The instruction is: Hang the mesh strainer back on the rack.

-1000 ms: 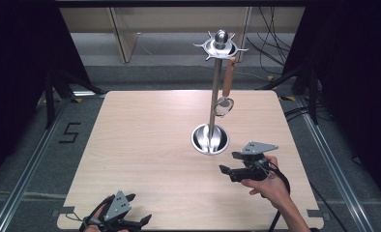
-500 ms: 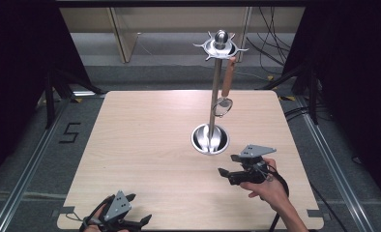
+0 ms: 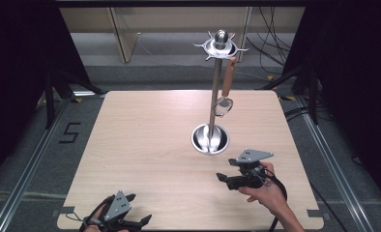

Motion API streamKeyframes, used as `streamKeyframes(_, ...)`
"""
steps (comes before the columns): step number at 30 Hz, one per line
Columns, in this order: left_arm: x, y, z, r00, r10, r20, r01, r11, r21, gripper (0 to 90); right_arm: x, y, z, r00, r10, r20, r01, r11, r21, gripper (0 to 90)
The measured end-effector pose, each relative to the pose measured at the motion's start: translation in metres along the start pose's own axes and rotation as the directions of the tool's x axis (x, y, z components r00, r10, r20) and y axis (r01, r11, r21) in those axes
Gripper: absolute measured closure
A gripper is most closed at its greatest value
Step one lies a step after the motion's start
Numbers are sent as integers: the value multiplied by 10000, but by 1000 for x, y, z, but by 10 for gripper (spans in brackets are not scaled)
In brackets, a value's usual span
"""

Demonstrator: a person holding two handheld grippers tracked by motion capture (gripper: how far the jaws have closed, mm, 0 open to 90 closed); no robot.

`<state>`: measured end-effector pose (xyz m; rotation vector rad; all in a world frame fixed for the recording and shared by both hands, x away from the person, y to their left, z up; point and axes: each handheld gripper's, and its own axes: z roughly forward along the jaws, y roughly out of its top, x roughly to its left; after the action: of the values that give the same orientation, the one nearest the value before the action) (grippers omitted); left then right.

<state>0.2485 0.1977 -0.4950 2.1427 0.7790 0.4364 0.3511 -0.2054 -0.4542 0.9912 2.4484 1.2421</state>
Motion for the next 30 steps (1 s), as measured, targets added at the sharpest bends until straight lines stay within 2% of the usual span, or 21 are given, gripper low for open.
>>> streamKeyframes(2,-4,-1,1,9982,-603,17,603,9982,-44,148,1,-2,0,10000,6,55,-5,10000,-36,286)
streamKeyframes(3,-4,-1,1,9980,-639,13,639,9979,-85,148,1,-2,1,10000,-74,-3,74,9999,-84,286)
streamKeyframes(4,-4,-1,1,9979,-653,16,654,9978,-114,148,4,-4,1,9997,242,33,-242,9997,-49,286)
streamKeyframes(5,-4,-1,1,9979,-655,15,655,9978,-135,148,1,-4,1,10000,12,-31,-12,10000,11,285)
streamKeyframes(6,-3,-1,0,9985,-543,10,543,9985,16,148,4,-5,1,9998,214,-34,-214,9998,33,284)
streamKeyframes(7,-3,-1,0,9986,-528,31,527,9986,49,148,2,-6,1,10000,-52,80,53,9999,-124,284)
streamKeyframes(9,-2,-1,0,9994,-333,17,333,9994,97,148,3,-7,2,10000,-9,4,9,10000,-26,284)
streamKeyframes(12,-3,-1,0,9986,-531,25,531,9986,52,148,4,-10,2,9998,-135,-133,134,9999,-66,282)
streamKeyframes(13,-3,-1,0,9986,-523,17,523,9986,38,148,6,-10,2,10000,55,-25,-55,10000,-37,282)
streamKeyframes(14,-3,-1,0,9986,-535,24,535,9986,28,148,5,-11,2,9998,-129,-160,129,9999,-17,282)
streamKeyframes(15,-3,-1,0,9986,-522,18,522,9986,45,148,6,-13,2,10000,62,-32,-62,10000,-21,281)
streamKeyframes(17,0,0,0,10000,-23,5,23,10000,-1,148,5,-14,3,9997,-191,-144,189,9998,-86,280)
streamKeyframes(18,-3,-1,0,9988,-496,21,496,9988,24,148,8,-15,2,9998,209,-29,-208,9998,81,279)
streamKeyframes(19,-3,-1,0,9986,-534,25,534,9986,54,148,6,-16,2,10000,-4,-61,4,10000,-46,278)
streamKeyframes(22,-2,-1,0,9993,-366,5,366,9993,80,149,6,-18,2,9999,-75,-142,74,9999,-72,271)
streamKeyframes(23,-1,0,0,9999,-115,3,114,9999,28,148,7,-19,2,10000,64,-12,-64,9999,-121,265)
streamKeyframes(24,-2,-1,0,9992,-394,5,394,9992,35,148,7,-20,2,9997,153,-200,-154,9998,-86,259)
streamKeyframes(25,-3,-1,0,9992,-405,4,405,9992,23,148,7,-20,1,9998,152,-130,-153,9999,-62,258)
streamKeyframes(26,0,0,0,10000,-2,-4,2,10000,6,148,7,-21,1,9999,108,31,-107,9996,-254,257)
streamKeyframes(27,-3,-1,0,9987,-512,12,512,9987,33,148,7,-22,0,9999,151,-58,-151,9998,-104,256)
streamKeyframes(30,-4,-1,1,9979,-654,15,654,9978,-80,149,9,-25,0,9997,231,28,-231,9997,-63,247)
